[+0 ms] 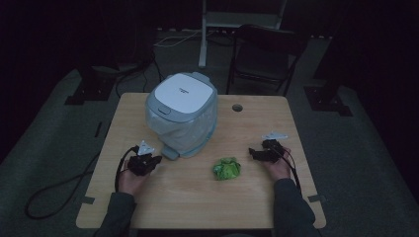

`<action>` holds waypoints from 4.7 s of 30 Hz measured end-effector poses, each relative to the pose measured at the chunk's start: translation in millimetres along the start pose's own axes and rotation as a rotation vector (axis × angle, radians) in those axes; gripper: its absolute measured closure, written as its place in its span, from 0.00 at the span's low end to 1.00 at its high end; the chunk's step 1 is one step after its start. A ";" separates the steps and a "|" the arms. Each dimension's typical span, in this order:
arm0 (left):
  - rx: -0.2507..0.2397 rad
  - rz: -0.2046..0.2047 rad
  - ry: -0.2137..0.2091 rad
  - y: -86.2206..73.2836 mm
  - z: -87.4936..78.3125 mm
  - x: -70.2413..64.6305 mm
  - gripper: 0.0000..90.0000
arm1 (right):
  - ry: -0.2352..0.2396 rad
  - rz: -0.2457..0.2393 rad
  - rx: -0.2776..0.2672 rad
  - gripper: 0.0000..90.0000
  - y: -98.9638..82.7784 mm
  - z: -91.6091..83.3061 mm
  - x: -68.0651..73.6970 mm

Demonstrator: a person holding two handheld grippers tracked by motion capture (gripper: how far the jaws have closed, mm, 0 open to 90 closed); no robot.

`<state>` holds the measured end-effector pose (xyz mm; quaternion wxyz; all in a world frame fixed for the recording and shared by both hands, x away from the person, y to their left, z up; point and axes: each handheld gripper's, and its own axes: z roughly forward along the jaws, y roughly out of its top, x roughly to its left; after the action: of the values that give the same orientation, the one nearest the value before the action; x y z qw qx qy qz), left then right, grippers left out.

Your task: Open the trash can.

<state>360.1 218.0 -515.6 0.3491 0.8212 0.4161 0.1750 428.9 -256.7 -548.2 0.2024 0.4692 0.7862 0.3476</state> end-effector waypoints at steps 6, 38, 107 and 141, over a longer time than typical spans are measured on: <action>-0.020 0.007 -0.002 11.9 0.0 -0.8 1.00 | 0.000 0.000 -0.001 0.26 -0.1 -0.1 0.0; -0.048 0.008 0.005 20.1 20.2 -14.3 1.00 | 0.001 -0.002 -0.001 0.26 -0.4 -0.4 0.2; -0.065 -0.012 0.012 11.1 25.1 -14.3 1.00 | 0.001 -0.002 -0.001 0.26 -0.7 -0.7 0.5; -0.061 -0.007 0.024 5.1 33.0 -15.2 1.00 | 0.001 -0.003 0.000 0.26 -0.6 -0.7 0.5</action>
<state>373.0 189.6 -534.8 0.3695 0.8065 0.4176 0.1965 427.9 -256.7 -548.2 0.2029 0.4677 0.7870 0.3475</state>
